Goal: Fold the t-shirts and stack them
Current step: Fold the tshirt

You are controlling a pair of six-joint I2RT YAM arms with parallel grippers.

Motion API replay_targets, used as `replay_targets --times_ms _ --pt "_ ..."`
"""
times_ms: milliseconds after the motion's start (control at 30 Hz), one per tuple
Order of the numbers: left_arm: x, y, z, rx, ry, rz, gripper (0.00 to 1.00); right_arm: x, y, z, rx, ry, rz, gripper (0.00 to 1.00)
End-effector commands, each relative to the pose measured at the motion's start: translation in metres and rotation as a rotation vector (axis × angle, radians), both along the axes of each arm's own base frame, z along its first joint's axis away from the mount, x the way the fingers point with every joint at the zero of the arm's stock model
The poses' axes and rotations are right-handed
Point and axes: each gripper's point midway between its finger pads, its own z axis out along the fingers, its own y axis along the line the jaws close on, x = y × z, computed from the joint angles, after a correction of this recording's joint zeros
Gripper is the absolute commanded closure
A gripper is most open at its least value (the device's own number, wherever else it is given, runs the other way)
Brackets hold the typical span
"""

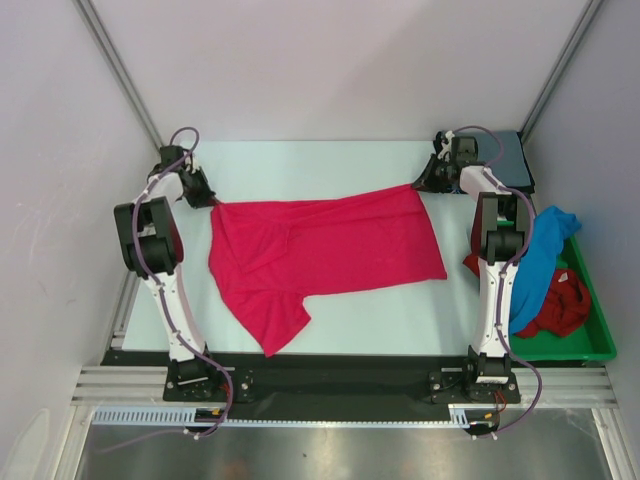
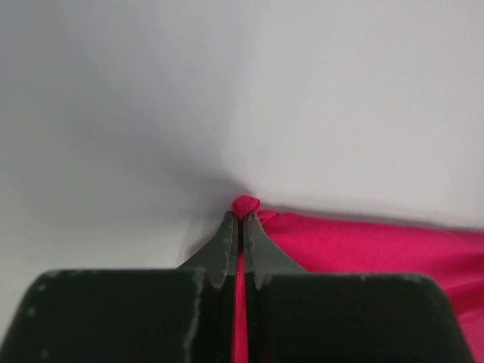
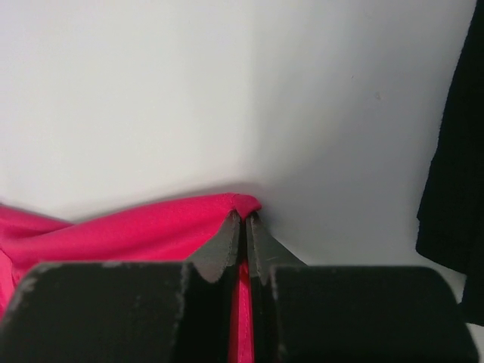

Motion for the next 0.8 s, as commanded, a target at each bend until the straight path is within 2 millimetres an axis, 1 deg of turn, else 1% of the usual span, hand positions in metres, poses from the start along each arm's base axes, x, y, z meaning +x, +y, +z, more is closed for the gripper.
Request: replay_targets --times_ms 0,67,100,133,167,200,233,267,300,333,367,400,433,467,500,533,567,600,633,667,700,733,767 --pt "0.049 0.012 0.033 0.03 -0.184 0.068 1.0 -0.005 -0.006 -0.007 -0.023 0.035 -0.05 0.95" --pt "0.063 0.012 0.037 0.014 -0.223 0.072 1.0 -0.001 -0.004 -0.004 -0.018 0.022 -0.054 0.96" --pt "0.073 0.011 0.046 0.002 -0.263 0.076 1.0 0.0 -0.004 -0.003 -0.015 0.02 -0.061 0.96" --pt "0.079 0.01 0.048 -0.007 -0.276 0.076 1.0 0.001 -0.003 -0.002 -0.011 0.015 -0.063 0.96" --pt "0.083 0.01 0.041 -0.015 -0.273 0.077 1.0 0.002 -0.002 -0.002 -0.006 0.016 -0.066 0.96" --pt "0.088 0.01 0.042 -0.02 -0.284 0.076 1.0 0.004 -0.002 -0.002 -0.001 0.015 -0.076 0.96" --pt "0.098 0.009 0.05 -0.023 -0.309 0.071 1.0 0.005 -0.002 -0.003 0.001 0.014 -0.078 0.96" --pt "0.101 0.01 0.041 -0.026 -0.297 0.073 1.0 0.008 -0.002 -0.003 0.002 0.009 -0.082 0.96" --pt "0.102 0.011 0.036 -0.034 -0.282 0.078 1.0 0.012 -0.002 -0.004 0.008 0.006 -0.081 0.96" --pt "0.109 0.013 0.045 -0.028 -0.299 0.082 1.0 0.014 -0.002 -0.005 0.012 0.01 -0.085 0.96" --pt "0.111 0.015 0.044 -0.023 -0.295 0.087 1.0 0.016 -0.002 -0.005 0.014 0.006 -0.087 0.94" --pt "0.109 0.017 0.04 -0.014 -0.273 0.095 0.96 0.018 -0.001 -0.004 0.016 0.003 -0.089 0.9" --pt "0.11 0.021 0.046 0.003 -0.279 0.108 0.87 0.024 -0.002 -0.001 0.014 -0.012 -0.093 0.86" --pt "0.109 0.027 0.048 0.033 -0.271 0.132 0.76 0.025 -0.004 0.0 0.004 -0.012 -0.099 0.77" --pt "0.104 0.031 0.061 0.062 -0.277 0.137 0.57 0.034 -0.006 0.011 -0.011 -0.038 -0.107 0.72" --pt "0.101 0.037 0.072 0.091 -0.29 0.148 0.51 0.037 -0.009 0.017 -0.026 -0.048 -0.112 0.66" --pt "0.097 0.04 0.085 0.118 -0.302 0.158 0.46 0.032 -0.013 0.018 -0.057 -0.018 -0.113 0.55" --pt "0.089 0.053 0.093 0.182 -0.289 0.194 0.36 0.036 -0.021 0.026 -0.119 -0.026 -0.142 0.5" --pt "0.081 0.057 0.126 0.215 -0.321 0.211 0.34 0.032 -0.026 0.044 -0.166 -0.024 -0.15 0.46" --pt "0.069 0.058 0.134 0.239 -0.299 0.213 0.33 0.031 -0.033 0.056 -0.216 -0.035 -0.161 0.38" --pt "0.059 0.066 0.149 0.282 -0.299 0.251 0.32 0.028 -0.046 0.065 -0.279 -0.031 -0.215 0.36" --pt "0.04 0.067 0.171 0.296 -0.309 0.277 0.32 0.018 -0.052 0.07 -0.308 0.003 -0.235 0.34" --pt "0.026 0.066 0.183 0.301 -0.312 0.3 0.32 0.012 -0.058 0.095 -0.326 -0.014 -0.264 0.3"
